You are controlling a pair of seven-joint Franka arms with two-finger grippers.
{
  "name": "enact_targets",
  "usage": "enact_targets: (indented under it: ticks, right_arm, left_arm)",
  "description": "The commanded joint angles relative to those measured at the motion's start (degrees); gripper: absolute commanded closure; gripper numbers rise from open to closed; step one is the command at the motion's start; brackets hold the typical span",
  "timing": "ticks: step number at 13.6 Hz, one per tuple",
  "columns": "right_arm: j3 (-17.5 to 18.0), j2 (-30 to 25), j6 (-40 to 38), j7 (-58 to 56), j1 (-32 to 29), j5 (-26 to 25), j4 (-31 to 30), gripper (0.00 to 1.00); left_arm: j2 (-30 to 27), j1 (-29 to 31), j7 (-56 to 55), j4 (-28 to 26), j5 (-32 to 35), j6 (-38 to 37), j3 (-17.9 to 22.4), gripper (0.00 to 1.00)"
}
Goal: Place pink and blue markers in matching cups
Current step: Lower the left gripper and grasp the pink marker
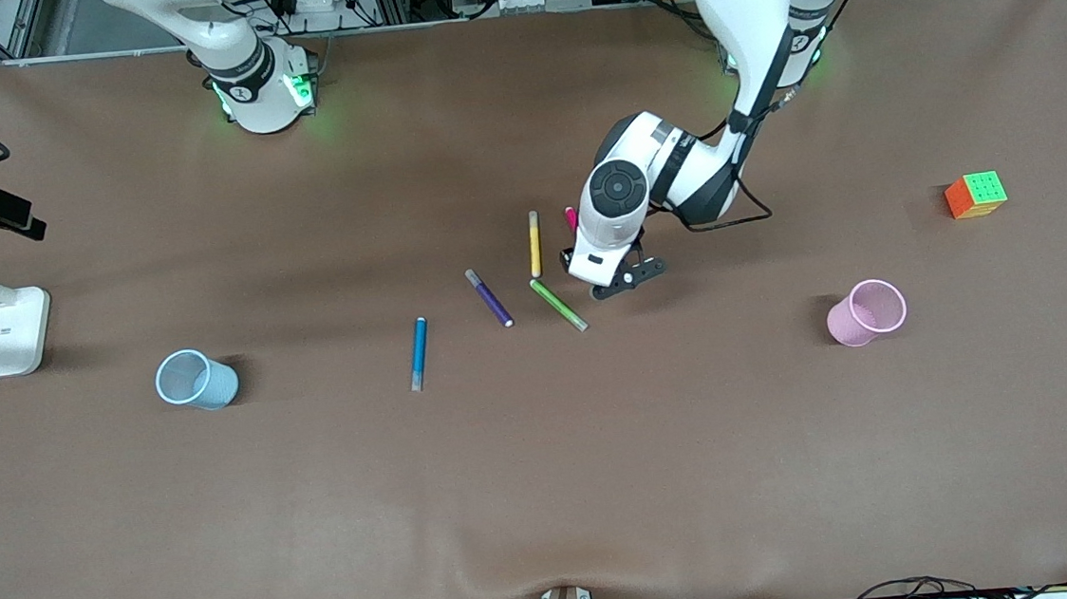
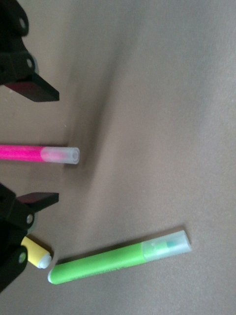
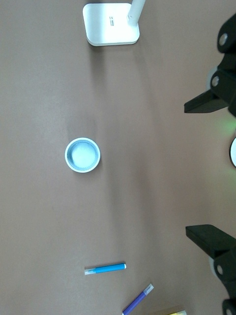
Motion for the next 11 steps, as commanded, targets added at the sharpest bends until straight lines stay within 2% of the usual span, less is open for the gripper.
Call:
enact_targets:
  ticks: [1, 5, 9, 11]
  right_arm:
    - [0.0, 0.0, 0.0, -0.4, 0.1, 0.2, 0.4, 0.0]
    - [0.0, 0.0, 0.0, -0.4, 0.1, 0.2, 0.3, 0.0]
    - [0.0, 0.2, 0.0, -0.4, 0.1, 0.2, 0.2, 0.0]
    - [-0.1, 0.3, 0.0, -0.4, 0.1, 0.2, 0.2, 0.0]
  left_arm:
    - [1.1, -0.6, -0.9, 0.7, -0.7, 1.4, 0.3, 0.24]
    - [2.0, -1.0, -0.9, 0.7, -0.7, 2.3, 0.3, 0.41]
    - [3.1, -1.8, -1.0, 0.6, -0.7, 4.1, 0.3, 0.45]
    - [3.3, -1.9, -1.0, 0.6, -0.7, 4.3, 0.3, 0.51]
